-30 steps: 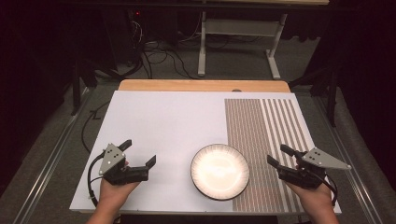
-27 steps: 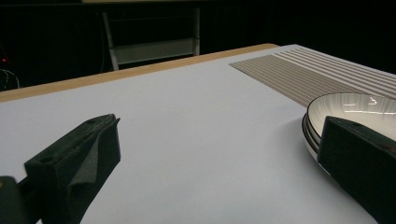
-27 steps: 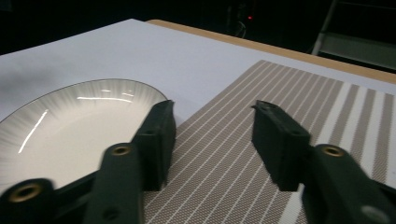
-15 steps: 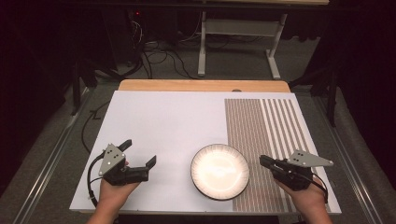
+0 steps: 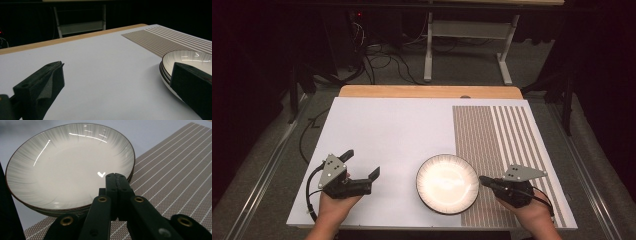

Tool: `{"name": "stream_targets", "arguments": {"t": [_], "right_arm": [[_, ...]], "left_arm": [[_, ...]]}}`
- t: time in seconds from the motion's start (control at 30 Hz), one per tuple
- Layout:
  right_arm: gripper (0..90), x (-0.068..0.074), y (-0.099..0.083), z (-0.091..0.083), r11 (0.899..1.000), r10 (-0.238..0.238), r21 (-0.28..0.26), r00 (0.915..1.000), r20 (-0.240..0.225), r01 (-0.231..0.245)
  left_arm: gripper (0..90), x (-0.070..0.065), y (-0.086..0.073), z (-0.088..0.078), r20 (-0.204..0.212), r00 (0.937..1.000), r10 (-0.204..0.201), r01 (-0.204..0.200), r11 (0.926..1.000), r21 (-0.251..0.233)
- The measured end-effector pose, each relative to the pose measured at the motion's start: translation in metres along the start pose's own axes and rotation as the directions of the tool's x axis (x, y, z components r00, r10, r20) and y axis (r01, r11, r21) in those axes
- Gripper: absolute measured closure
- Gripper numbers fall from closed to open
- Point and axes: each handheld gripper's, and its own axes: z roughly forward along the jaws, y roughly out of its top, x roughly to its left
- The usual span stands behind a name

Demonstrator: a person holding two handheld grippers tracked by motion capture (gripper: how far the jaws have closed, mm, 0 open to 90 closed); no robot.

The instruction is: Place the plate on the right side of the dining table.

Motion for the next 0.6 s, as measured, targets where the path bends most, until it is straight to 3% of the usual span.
{"name": "stream_targets", "arguments": {"t": [0.07,0.27,0.6], "right_arm": [[90.0,0.0015,0.0006,0.0022,0.999,-0.021,0.024,0.9998,0.002,0.021],[90.0,0.0025,-0.0001,0.0057,0.998,-0.028,0.053,0.9996,0.002,0.028],[90.0,0.0029,0.0005,0.0058,0.998,-0.022,0.066,0.9998,0.001,0.022]], "left_arm": [[0.1,0.0003,0.0000,-0.0002,0.000,1.0000,0.002,-0.002,1.0000,0.002],[0.1,0.0013,0.0003,-0.0009,-0.001,1.0000,-0.003,0.003,1.0000,-0.001],[0.1,0.0008,0.0005,-0.0005,-0.001,1.0000,0.000,0.000,1.0000,0.000]]}}
